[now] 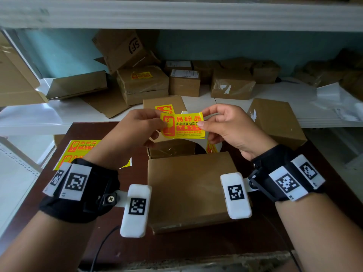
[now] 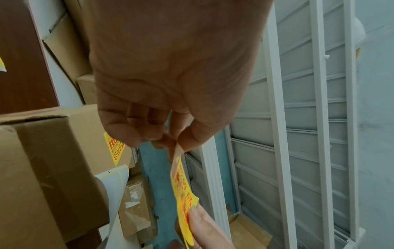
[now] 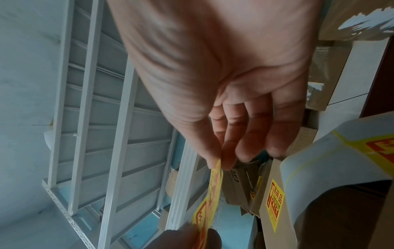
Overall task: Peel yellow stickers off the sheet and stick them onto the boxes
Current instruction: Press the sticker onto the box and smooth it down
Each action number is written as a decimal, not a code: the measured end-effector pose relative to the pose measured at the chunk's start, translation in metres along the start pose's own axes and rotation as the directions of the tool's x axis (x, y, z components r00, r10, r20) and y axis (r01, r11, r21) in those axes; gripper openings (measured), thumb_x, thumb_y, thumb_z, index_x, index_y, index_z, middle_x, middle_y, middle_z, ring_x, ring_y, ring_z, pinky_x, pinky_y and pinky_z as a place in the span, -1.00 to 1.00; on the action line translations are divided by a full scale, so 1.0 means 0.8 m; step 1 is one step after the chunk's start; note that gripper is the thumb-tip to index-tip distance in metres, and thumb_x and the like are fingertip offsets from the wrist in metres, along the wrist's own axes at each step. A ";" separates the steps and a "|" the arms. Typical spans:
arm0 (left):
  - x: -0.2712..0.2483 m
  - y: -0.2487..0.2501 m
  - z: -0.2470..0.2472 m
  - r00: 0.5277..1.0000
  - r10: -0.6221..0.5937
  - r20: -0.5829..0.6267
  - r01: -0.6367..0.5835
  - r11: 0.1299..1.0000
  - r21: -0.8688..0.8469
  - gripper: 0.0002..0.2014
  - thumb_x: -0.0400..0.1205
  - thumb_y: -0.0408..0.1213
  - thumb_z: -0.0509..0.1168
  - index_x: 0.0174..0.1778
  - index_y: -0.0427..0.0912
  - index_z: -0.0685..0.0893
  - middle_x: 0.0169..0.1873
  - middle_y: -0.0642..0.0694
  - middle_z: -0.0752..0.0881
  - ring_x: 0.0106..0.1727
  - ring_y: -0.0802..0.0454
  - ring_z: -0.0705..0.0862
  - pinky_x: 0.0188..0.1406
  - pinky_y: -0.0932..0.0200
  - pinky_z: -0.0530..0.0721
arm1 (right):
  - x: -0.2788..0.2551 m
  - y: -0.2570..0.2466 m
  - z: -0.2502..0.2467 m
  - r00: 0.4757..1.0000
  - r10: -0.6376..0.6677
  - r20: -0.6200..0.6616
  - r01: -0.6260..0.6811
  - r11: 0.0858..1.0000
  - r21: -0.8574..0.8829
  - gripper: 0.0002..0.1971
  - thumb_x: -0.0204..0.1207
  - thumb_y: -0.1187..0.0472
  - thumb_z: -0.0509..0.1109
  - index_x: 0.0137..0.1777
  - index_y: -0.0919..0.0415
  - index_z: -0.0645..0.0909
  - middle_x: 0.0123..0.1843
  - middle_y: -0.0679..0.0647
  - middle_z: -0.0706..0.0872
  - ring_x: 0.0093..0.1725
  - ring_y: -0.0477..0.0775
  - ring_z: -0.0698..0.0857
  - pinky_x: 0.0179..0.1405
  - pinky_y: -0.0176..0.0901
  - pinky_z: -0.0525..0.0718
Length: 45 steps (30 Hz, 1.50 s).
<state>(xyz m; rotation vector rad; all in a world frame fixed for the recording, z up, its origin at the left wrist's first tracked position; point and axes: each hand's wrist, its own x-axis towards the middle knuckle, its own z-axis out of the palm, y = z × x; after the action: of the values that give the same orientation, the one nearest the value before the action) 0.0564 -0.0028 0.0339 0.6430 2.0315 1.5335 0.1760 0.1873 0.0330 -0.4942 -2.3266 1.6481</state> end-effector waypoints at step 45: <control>-0.046 -0.020 0.018 0.961 -0.175 0.212 0.053 0.876 0.480 -0.58 0.47 -0.26 0.60 0.17 0.11 0.64 -0.21 -0.04 0.83 -0.03 -0.07 0.81 0.00 -0.09 0.75 | -0.045 0.037 -0.003 0.958 0.192 0.212 -0.124 0.947 -0.296 -0.66 0.41 0.32 0.66 0.08 0.30 0.60 -0.15 0.24 0.85 -0.23 0.01 0.73 -0.13 -0.15 0.64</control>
<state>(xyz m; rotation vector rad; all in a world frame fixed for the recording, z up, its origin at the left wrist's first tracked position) 0.0927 -0.0201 0.0197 0.8315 2.2055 0.8326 0.2139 0.1836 0.0059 -0.5819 -2.7879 1.5232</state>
